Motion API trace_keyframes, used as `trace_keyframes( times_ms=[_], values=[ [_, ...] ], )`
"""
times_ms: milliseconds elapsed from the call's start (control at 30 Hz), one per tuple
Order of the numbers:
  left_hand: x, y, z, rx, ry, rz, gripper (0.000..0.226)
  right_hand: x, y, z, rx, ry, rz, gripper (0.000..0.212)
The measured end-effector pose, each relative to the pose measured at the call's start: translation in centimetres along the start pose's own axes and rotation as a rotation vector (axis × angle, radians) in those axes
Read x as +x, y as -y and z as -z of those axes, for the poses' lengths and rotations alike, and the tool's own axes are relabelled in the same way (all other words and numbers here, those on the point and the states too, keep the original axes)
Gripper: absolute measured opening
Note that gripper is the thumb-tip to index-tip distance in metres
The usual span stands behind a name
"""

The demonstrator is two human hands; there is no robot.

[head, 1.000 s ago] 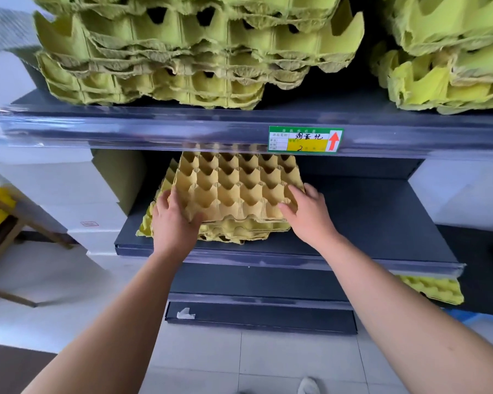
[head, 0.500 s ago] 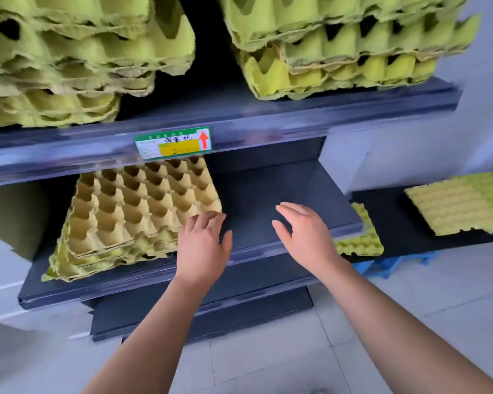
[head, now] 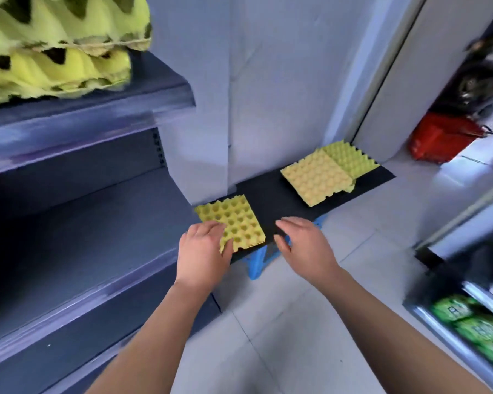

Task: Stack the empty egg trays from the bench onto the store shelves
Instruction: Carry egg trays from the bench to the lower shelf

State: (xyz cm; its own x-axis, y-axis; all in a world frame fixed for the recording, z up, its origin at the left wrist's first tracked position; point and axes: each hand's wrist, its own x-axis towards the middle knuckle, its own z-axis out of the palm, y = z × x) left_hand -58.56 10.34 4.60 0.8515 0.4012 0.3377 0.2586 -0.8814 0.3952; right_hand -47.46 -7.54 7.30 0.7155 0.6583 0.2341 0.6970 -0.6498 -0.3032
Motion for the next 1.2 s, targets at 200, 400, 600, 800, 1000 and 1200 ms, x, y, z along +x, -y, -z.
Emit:
trace_keyframes(
  times_ms=[200,400,600,800,1000,1200],
  values=[
    [6.1,-6.3,-7.3,-0.031,0.135,-0.028,0.028,1.1,-10.9,1.4,-0.051,-0.032,-0.141,0.025],
    [14.2,-11.4,-14.6,-0.032,0.238,-0.068,0.035,6.1,-20.3,1.7,-0.053,-0.058,-0.223,0.03],
    [24.8,-15.4,-21.1,-0.022,0.303,-0.088,0.042,13.5,-29.5,2.5,-0.043,0.001,-0.337,0.035],
    [33.2,-19.3,-27.2,-0.022,0.418,-0.075,0.046,19.4,-37.6,2.7,-0.003,0.031,-0.426,0.038],
    [38.5,-21.9,-34.1,-0.053,0.523,0.031,0.048,24.0,-45.8,1.5,0.042,0.103,-0.446,0.036],
    [42.3,-23.7,-42.8,-0.062,0.573,0.265,0.053,29.5,-56.3,-2.0,0.072,0.267,-0.39,0.047]
  ],
)
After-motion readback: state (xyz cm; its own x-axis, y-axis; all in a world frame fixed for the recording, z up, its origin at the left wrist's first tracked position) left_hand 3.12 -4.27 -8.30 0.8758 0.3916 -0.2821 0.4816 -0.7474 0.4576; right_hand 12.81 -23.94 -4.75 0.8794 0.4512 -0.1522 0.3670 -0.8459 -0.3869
